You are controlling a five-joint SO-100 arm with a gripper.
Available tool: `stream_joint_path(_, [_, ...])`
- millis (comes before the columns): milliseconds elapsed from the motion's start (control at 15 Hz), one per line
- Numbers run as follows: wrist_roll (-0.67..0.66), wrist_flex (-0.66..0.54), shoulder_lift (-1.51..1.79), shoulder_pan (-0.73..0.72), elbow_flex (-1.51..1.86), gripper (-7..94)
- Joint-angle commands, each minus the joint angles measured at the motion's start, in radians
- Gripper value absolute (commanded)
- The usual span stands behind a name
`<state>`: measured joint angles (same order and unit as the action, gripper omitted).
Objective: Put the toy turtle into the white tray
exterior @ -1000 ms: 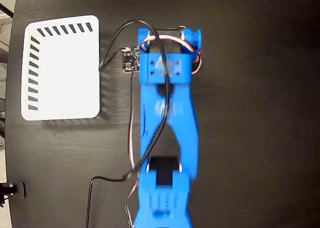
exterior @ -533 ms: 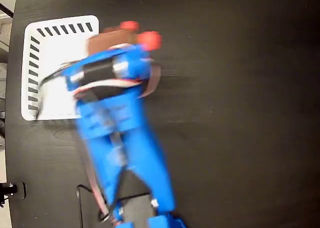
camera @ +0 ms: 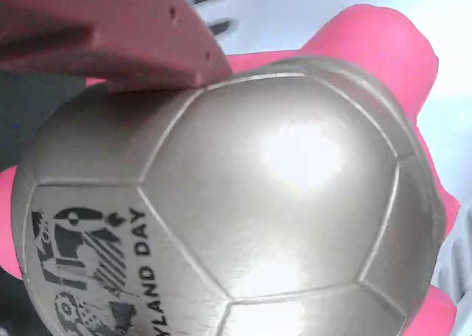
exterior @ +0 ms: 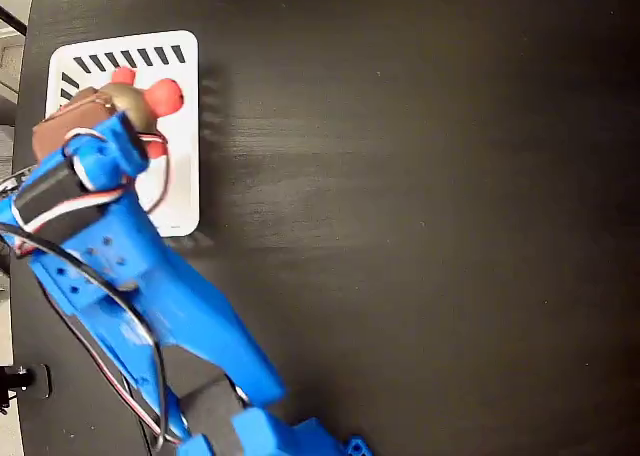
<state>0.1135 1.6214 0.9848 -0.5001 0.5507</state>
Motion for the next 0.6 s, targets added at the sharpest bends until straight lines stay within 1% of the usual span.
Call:
stream_joint_path(0, [0.020, 0.009, -0.008, -0.029, -0.120, -1])
stream_joint_path(533, [0.023, -0.009, -0.140, -0.043, -0.175, -1])
